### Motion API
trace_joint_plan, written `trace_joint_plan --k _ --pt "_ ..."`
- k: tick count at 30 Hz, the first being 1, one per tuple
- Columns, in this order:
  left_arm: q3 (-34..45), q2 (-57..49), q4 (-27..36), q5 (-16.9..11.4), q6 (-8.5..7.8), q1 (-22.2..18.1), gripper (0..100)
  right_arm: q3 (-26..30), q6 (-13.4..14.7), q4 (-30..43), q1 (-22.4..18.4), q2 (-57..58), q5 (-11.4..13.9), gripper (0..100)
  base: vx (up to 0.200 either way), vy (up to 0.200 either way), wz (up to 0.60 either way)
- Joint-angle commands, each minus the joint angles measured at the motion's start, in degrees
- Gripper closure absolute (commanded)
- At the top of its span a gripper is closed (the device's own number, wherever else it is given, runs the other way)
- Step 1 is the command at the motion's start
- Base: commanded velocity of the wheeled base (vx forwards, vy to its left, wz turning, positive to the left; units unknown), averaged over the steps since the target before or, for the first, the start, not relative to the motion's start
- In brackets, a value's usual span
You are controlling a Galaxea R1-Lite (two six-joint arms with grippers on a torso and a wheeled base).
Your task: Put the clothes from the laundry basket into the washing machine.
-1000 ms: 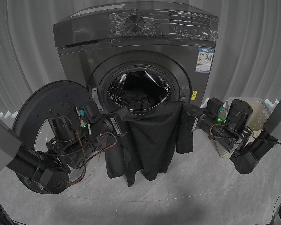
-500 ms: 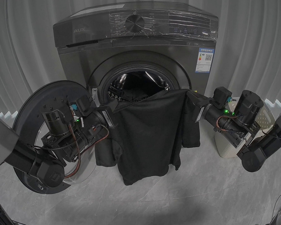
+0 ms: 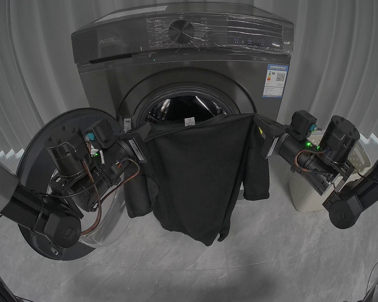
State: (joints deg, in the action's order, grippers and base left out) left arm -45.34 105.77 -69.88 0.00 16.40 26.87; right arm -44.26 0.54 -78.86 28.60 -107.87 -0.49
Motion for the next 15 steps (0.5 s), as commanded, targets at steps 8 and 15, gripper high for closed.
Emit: trace_joint_plan --k 8,15 --pt "0.1 -0.9 0.0 -0.3 0.04 0.0 100 -0.1 0.0 -0.1 0.1 0.0 0.0 100 0.000 0.000 0.00" --pt "0.9 -0.6 0.0 -0.6 0.04 0.8 0 -3.4 0.1 0.3 1.4 -2.5 0.0 100 0.000 0.000 0.00"
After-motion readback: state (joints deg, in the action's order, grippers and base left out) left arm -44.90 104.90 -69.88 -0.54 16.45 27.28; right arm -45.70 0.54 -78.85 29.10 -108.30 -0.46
